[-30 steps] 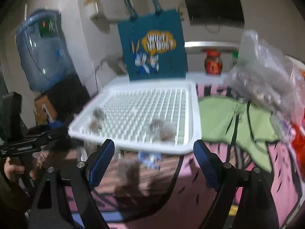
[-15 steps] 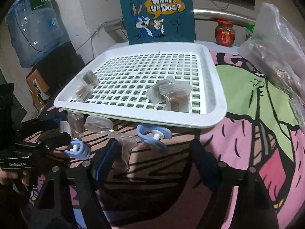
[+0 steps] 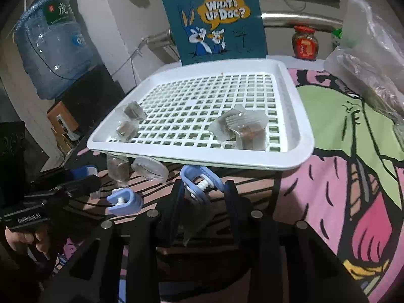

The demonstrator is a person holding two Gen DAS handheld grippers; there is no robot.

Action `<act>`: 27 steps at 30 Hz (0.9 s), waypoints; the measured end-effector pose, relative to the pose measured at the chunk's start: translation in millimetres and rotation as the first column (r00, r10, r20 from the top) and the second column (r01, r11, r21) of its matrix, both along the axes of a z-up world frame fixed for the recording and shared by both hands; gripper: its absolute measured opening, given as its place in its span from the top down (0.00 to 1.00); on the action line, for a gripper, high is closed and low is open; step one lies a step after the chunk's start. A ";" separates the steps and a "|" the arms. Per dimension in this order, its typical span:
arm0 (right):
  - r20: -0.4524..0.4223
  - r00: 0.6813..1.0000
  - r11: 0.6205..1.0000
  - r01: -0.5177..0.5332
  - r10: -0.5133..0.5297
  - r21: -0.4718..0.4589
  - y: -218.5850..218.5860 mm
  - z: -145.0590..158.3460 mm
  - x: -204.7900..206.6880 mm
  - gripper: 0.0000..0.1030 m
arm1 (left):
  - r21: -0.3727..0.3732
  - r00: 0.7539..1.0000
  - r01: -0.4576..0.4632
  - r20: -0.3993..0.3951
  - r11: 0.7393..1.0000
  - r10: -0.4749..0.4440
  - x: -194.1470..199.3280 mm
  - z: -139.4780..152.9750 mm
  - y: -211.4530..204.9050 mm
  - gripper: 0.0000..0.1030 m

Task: Organize objects
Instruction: 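Reach the right tool to a light-blue clip and grasp it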

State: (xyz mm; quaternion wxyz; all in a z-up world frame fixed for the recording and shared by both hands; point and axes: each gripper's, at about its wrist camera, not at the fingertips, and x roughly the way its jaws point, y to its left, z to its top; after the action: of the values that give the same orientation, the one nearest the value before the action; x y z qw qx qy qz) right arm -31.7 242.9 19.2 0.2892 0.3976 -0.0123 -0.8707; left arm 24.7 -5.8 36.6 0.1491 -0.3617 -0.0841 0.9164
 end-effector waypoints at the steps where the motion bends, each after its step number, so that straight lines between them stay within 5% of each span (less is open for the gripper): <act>1: -0.009 1.000 1.000 -0.003 0.003 -0.009 1.7 1.7 3.2 0.92 | 0.002 1.000 -0.007 -0.011 1.000 0.007 0.6 2.1 -1.7 0.62; 8: -0.031 0.999 1.000 -0.028 0.028 -0.005 2.3 6.9 17.7 0.93 | -0.003 1.000 -0.025 -0.009 1.000 0.025 -0.8 1.5 -5.7 0.62; 10: -0.022 1.000 1.000 -0.012 0.012 0.013 3.3 4.8 18.2 0.83 | -0.011 1.000 -0.025 -0.006 1.000 0.025 -1.1 -1.2 -5.0 0.62; 12: -0.021 1.000 1.000 0.004 -0.004 0.027 1.9 4.0 16.3 0.49 | -0.012 1.000 -0.022 -0.002 1.000 0.022 -2.0 -3.4 -4.4 0.62; 14: -0.029 1.000 1.000 0.004 -0.003 0.030 -2.1 5.3 11.1 0.39 | -0.021 1.000 -0.021 0.003 1.000 0.021 -2.7 -5.8 -3.3 0.62; 21: 0.021 1.000 0.995 -0.024 0.022 0.095 -22.1 -8.4 -19.5 0.41 | -0.027 1.000 -0.025 0.007 0.999 0.025 -3.0 -8.6 -5.0 0.62; 23: 0.047 0.999 0.995 -0.029 0.025 0.096 -22.8 -13.3 -23.7 0.54 | -0.026 1.000 -0.021 0.014 0.999 0.022 -4.0 -9.5 -4.3 0.62; 24: 0.037 0.999 0.995 -0.022 0.019 0.100 -22.0 -12.0 -23.2 0.72 | -0.026 1.000 -0.020 0.015 0.999 0.020 -4.3 -9.6 -4.3 0.62; 27: 0.043 0.998 0.995 -0.040 0.037 0.086 -19.4 -11.3 -17.7 0.74 | -0.026 1.000 -0.021 0.009 0.999 0.021 -3.2 -8.8 -5.1 0.62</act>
State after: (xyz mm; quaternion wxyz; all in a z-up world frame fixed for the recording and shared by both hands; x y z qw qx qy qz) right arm -49.4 223.5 7.8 0.2882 0.4277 0.0273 -0.8563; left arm 21.5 -11.0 27.8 0.1344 -0.3669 -0.0768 0.9173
